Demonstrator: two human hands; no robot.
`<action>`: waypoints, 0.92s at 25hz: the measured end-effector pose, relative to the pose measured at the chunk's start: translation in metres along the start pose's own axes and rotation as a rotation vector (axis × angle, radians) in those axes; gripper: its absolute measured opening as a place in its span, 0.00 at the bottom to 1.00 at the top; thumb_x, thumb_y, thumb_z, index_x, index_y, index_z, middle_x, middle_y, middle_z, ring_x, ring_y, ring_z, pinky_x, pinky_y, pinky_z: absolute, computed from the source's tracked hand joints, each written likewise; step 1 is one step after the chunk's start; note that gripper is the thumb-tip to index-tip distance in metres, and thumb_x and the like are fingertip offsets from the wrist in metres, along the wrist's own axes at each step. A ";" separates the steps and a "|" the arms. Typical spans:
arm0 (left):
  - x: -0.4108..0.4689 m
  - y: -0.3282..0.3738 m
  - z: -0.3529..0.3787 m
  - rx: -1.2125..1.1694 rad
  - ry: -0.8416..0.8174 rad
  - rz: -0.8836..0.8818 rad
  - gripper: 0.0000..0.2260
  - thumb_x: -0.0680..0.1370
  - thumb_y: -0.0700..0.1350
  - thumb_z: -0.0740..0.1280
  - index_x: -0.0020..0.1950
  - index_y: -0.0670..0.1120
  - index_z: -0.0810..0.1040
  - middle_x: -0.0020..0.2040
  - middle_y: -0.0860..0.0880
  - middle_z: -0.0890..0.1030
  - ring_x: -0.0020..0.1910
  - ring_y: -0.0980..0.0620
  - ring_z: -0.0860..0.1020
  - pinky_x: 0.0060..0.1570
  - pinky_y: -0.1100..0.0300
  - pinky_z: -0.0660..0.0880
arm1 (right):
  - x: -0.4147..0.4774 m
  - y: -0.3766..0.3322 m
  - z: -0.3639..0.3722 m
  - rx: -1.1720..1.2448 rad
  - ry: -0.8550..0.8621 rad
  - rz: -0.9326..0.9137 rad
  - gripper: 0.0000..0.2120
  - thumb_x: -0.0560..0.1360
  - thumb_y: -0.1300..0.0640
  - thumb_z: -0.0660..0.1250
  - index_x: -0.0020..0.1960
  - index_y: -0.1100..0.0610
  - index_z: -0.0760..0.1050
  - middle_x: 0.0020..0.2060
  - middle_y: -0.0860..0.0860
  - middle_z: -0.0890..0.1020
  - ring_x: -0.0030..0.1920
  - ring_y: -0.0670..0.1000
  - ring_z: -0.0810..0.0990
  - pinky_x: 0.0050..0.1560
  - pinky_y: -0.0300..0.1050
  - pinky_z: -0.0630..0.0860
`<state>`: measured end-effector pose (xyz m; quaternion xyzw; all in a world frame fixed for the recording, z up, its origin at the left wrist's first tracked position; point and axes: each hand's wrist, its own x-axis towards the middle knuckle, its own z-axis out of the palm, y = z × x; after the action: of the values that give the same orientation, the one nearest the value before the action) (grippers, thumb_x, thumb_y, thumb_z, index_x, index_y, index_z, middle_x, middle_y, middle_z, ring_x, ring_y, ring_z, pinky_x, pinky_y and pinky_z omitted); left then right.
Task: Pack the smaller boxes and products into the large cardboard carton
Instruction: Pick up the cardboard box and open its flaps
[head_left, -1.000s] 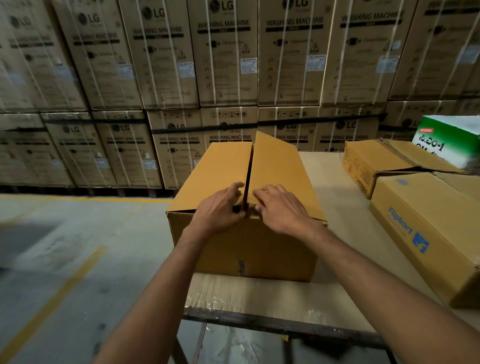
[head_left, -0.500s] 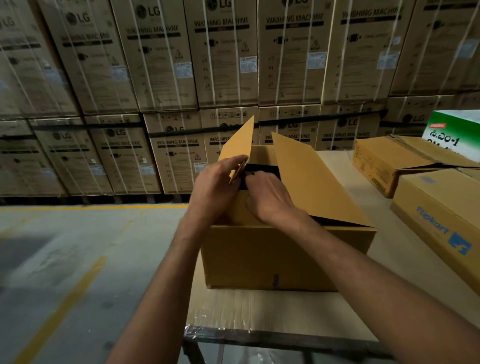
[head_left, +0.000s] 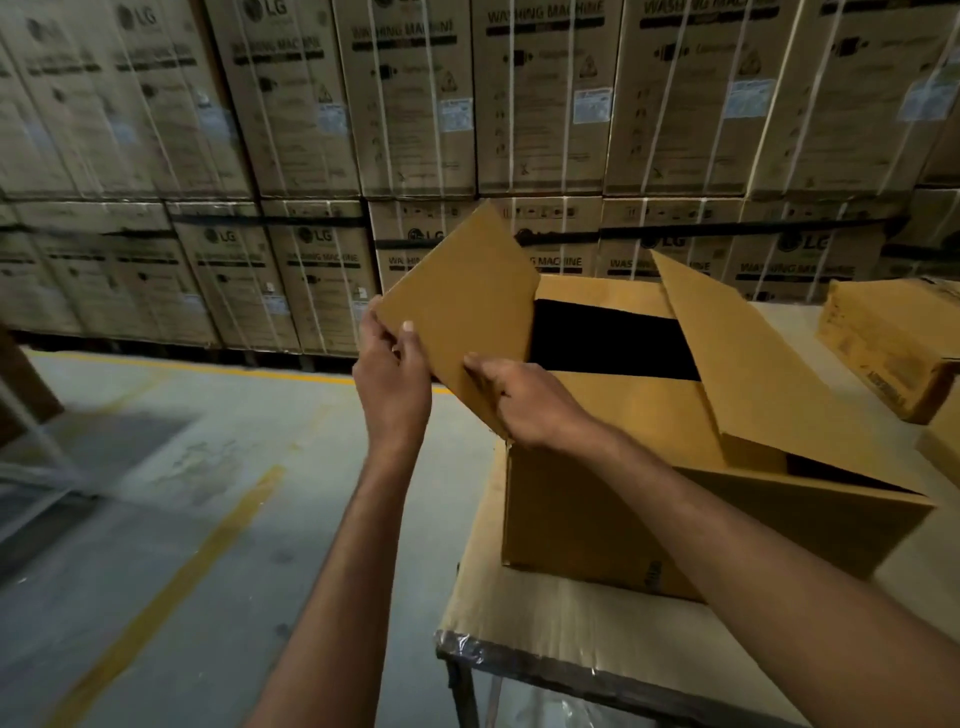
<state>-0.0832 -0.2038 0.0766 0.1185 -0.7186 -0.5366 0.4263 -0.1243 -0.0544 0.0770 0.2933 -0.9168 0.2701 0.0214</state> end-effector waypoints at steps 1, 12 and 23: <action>-0.004 -0.014 -0.002 0.051 0.047 -0.081 0.27 0.84 0.46 0.63 0.81 0.43 0.59 0.66 0.45 0.78 0.62 0.54 0.79 0.58 0.63 0.75 | 0.001 -0.001 0.009 -0.036 -0.037 -0.004 0.33 0.80 0.69 0.58 0.81 0.47 0.65 0.79 0.44 0.66 0.79 0.52 0.65 0.77 0.47 0.62; -0.047 -0.012 0.068 0.451 -0.440 0.129 0.14 0.83 0.44 0.65 0.68 0.53 0.79 0.75 0.49 0.72 0.78 0.46 0.64 0.75 0.42 0.61 | -0.042 0.044 -0.016 -0.438 0.234 0.142 0.20 0.79 0.62 0.69 0.70 0.52 0.78 0.66 0.52 0.80 0.68 0.55 0.76 0.69 0.52 0.75; -0.115 0.041 0.192 0.396 -0.742 0.266 0.14 0.81 0.41 0.66 0.66 0.49 0.81 0.60 0.48 0.84 0.53 0.51 0.82 0.57 0.47 0.80 | -0.117 0.136 -0.117 -0.665 0.110 0.239 0.19 0.85 0.41 0.54 0.64 0.50 0.77 0.58 0.50 0.82 0.58 0.54 0.78 0.61 0.57 0.76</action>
<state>-0.1428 0.0134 0.0451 -0.0962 -0.9210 -0.3351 0.1737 -0.1163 0.1597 0.0882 0.1458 -0.9799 -0.0268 0.1333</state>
